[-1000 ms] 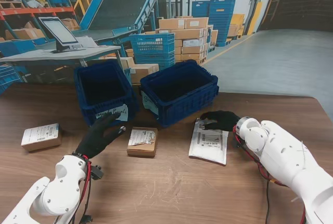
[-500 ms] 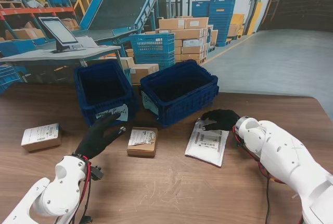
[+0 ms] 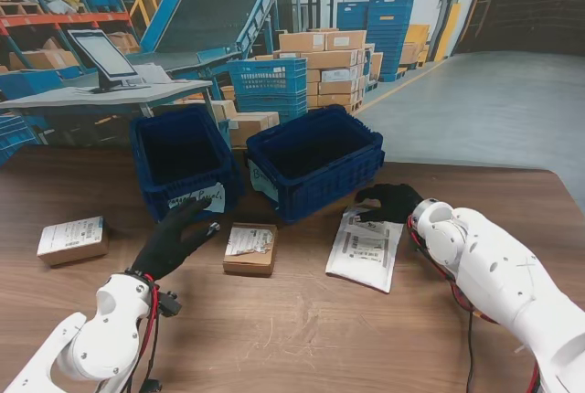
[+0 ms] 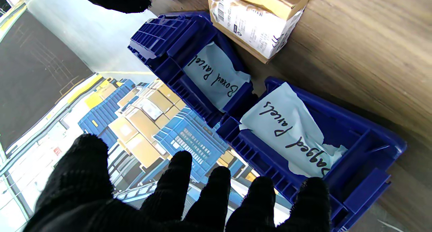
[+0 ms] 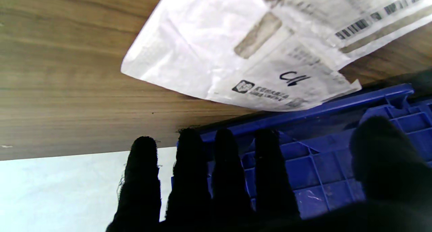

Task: Scan and sort packages by packaging type

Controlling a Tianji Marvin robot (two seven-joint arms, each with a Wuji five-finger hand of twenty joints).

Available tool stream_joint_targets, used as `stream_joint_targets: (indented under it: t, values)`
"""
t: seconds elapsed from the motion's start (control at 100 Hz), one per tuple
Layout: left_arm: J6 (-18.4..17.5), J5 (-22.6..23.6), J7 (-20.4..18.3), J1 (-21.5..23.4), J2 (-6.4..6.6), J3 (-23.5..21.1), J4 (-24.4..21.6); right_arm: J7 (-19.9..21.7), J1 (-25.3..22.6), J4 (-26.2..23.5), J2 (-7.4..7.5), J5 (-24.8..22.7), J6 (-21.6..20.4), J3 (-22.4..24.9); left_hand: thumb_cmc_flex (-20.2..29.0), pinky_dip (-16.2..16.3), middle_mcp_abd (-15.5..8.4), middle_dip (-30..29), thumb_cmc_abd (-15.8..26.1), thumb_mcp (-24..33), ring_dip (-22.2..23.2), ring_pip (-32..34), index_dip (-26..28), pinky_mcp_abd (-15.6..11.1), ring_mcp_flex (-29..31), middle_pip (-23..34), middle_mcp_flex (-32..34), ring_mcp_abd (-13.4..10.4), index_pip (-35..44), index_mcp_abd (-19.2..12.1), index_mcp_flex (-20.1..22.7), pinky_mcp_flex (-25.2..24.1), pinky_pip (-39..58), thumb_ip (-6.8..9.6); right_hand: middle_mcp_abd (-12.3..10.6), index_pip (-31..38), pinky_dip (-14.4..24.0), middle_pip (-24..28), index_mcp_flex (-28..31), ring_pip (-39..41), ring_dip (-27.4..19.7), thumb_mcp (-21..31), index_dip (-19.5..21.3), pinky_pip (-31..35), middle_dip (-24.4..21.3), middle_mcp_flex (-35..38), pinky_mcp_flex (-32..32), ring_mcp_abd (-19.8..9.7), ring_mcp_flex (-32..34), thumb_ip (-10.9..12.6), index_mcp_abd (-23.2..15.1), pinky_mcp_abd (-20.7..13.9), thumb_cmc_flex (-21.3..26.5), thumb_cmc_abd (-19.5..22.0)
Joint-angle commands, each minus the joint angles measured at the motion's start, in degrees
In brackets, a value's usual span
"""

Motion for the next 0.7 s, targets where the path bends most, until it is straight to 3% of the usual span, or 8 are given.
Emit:
stream_joint_targets:
  t: [0.0,0.42,0.52,0.69]
  values:
    - [0.09,-0.01,-0.79,0.34,-0.28,0.13,-0.42,1.73,0.14,-0.28,0.24,-0.41,0.52,-0.54,-0.01,-0.30,0.25,0.30,0.50,-1.64,0.29,0.34,0.61,0.46,-0.36,-0.56,-0.21,0.53,0.08,-0.35,0.33,-0.54,1.39,1.54,1.45,-0.81,0.33,-1.23,-1.96,-0.59,-1.55,0.49,-0.23,-0.39,-0.61,-1.61,-0.57,0.22,-1.26,2.06,0.50,0.05,-0.40,-0.70]
    - [-0.69,0.42,-0.64,0.92,-0.22,0.07,-1.07,0.10,4.31,8.73,-1.48,3.13,0.19,-9.23,-0.21,-0.37,0.19,0.27,0.42,-1.64,0.25,0.29,0.60,0.43,-0.44,-0.57,-0.24,0.54,0.01,-0.41,0.24,-0.56,1.41,1.58,1.28,-1.29,0.25,-0.17,-1.89,-0.78,-2.32,1.55,0.08,-0.77,-0.60,-1.43,-0.16,0.05,-0.55,1.89,0.59,-0.26,-0.41,-3.08]
    - [-0.63,0.40,-0.79,0.94,-0.20,0.08,-1.15,-0.76,4.58,10.25,-2.05,4.01,-0.11,-10.19,-0.19,-0.38,0.31,0.27,0.39,-1.62,0.25,0.30,0.60,0.42,-0.42,-0.56,-0.22,0.56,-0.01,-0.44,0.20,-0.56,1.41,1.59,0.78,0.23,0.79,3.54,-0.69,2.64,-0.19,2.29,1.35,0.53,1.94,-1.14,1.01,-0.13,1.05,1.55,-0.13,-0.53,0.48,-4.74]
    - [-0.93,0.36,-0.75,0.92,-0.19,0.21,-1.09,-3.11,4.61,11.69,-2.68,4.18,-0.44,-11.16,-0.21,-0.40,0.26,0.27,0.39,-1.63,0.26,0.31,0.60,0.45,-0.41,-0.56,-0.23,0.54,-0.01,-0.43,0.17,-0.58,1.42,1.60,-0.32,4.48,2.61,13.51,1.71,13.23,7.85,2.93,5.39,4.94,11.51,0.14,3.41,-0.81,3.20,1.36,-0.99,-1.29,2.09,-7.83]
